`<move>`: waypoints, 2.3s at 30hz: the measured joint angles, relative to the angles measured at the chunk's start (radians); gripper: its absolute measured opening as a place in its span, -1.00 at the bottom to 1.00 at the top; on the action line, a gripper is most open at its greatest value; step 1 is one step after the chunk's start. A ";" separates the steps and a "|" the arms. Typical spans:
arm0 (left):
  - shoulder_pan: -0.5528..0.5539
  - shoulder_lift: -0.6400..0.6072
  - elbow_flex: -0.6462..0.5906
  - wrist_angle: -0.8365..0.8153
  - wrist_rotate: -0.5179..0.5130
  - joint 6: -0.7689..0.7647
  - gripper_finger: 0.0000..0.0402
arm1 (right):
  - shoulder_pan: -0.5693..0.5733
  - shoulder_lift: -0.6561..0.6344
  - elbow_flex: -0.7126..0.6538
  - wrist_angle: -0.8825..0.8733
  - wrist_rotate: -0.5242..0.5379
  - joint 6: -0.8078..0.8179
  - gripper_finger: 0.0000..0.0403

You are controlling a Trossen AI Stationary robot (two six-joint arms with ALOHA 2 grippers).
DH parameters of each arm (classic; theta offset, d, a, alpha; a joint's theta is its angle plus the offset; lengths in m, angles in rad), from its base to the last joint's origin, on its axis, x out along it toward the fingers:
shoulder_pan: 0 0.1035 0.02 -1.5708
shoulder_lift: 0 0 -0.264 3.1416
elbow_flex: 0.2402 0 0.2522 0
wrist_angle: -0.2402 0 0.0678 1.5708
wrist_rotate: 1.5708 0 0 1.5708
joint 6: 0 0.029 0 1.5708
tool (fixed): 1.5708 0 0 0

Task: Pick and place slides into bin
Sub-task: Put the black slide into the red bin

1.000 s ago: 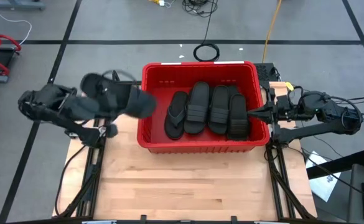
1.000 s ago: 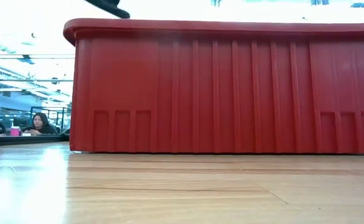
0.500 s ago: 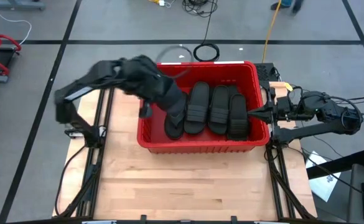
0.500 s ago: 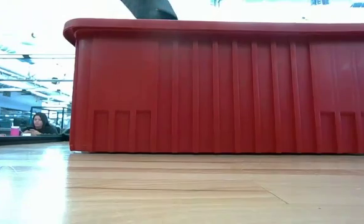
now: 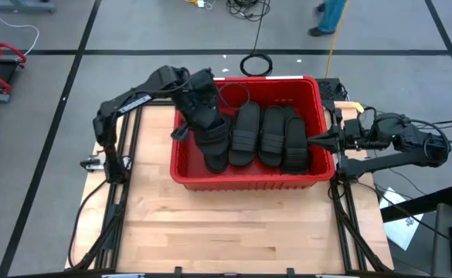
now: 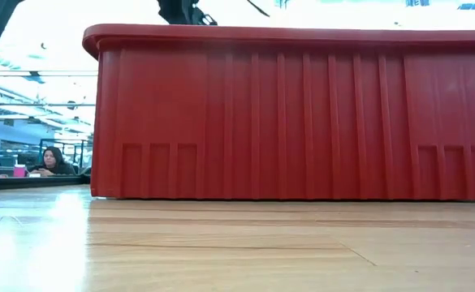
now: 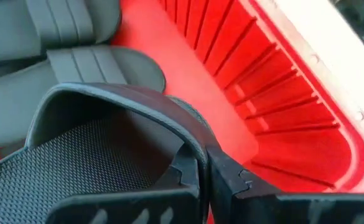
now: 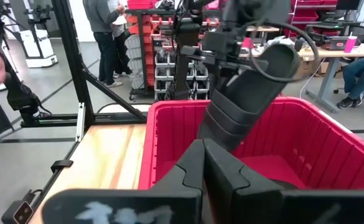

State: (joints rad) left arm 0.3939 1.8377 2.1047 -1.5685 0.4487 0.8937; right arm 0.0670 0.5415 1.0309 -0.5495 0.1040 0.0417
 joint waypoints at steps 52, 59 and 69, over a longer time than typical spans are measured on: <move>0.145 0.138 -0.463 0.467 0.171 0.439 -0.99 | 0.000 0.001 0.000 0.097 0.083 0.130 -1.00; 0.144 0.139 -0.463 0.495 0.058 0.387 -0.78 | 0.000 0.001 0.000 0.097 0.083 0.130 -1.00; 0.145 0.140 -0.464 0.546 -0.013 0.226 -0.27 | 0.000 0.001 0.000 0.097 0.083 0.130 -1.00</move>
State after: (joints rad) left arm 0.5385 1.9774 1.6409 -1.0230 0.4359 1.1200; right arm 0.0673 0.5423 1.0309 -0.4526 0.1871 0.1719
